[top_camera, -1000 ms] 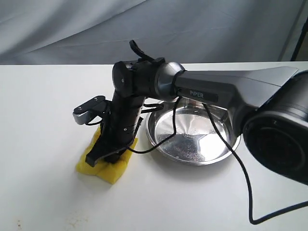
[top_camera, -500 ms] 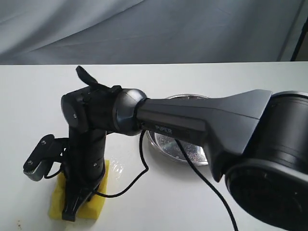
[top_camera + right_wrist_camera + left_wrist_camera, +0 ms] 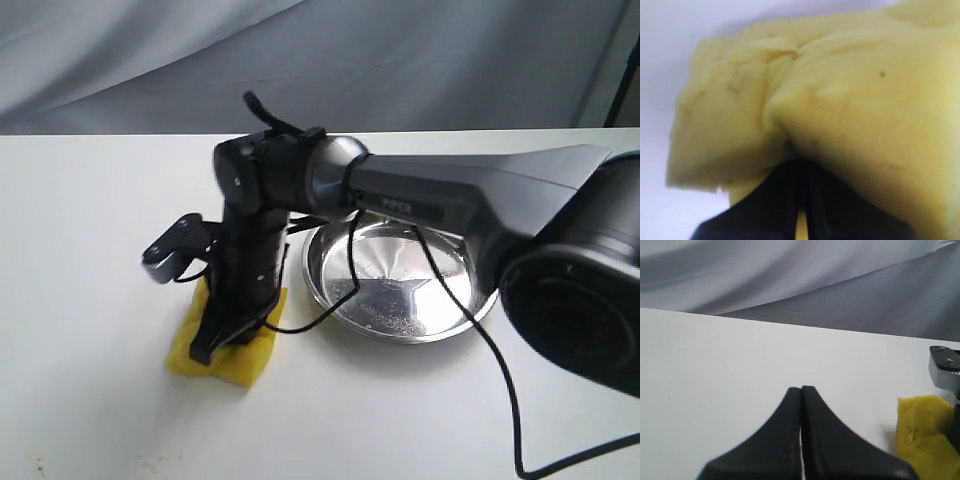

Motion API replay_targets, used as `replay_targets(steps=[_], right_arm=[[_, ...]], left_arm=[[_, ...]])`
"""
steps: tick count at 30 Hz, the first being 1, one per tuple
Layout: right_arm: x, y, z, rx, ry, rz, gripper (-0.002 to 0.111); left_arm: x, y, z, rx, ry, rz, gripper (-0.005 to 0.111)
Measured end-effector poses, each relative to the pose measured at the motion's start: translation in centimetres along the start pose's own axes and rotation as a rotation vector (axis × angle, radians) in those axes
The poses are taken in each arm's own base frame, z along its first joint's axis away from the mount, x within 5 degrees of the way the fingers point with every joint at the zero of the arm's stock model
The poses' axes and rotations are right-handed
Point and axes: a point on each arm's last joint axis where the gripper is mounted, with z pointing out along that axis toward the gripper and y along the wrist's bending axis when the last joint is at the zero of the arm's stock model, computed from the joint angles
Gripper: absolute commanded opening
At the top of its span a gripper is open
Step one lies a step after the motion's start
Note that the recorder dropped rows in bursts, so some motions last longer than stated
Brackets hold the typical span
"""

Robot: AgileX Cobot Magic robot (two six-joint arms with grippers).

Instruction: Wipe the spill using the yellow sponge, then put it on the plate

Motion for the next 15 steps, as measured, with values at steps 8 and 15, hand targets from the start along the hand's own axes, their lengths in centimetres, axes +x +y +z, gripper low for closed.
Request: replay_targets(steps=[8,15], right_arm=[[0.7,-1.5,-0.3,-0.036,-0.001,0.048,0.0],[-1.0,3.8,0.6,-0.11,-0.007,-0.158,0.0]], left_arm=[[0.0,0.0,0.0,0.0,0.0,0.0,0.0],[0.0,0.0,0.0,0.0,0.0,0.0,0.0]])
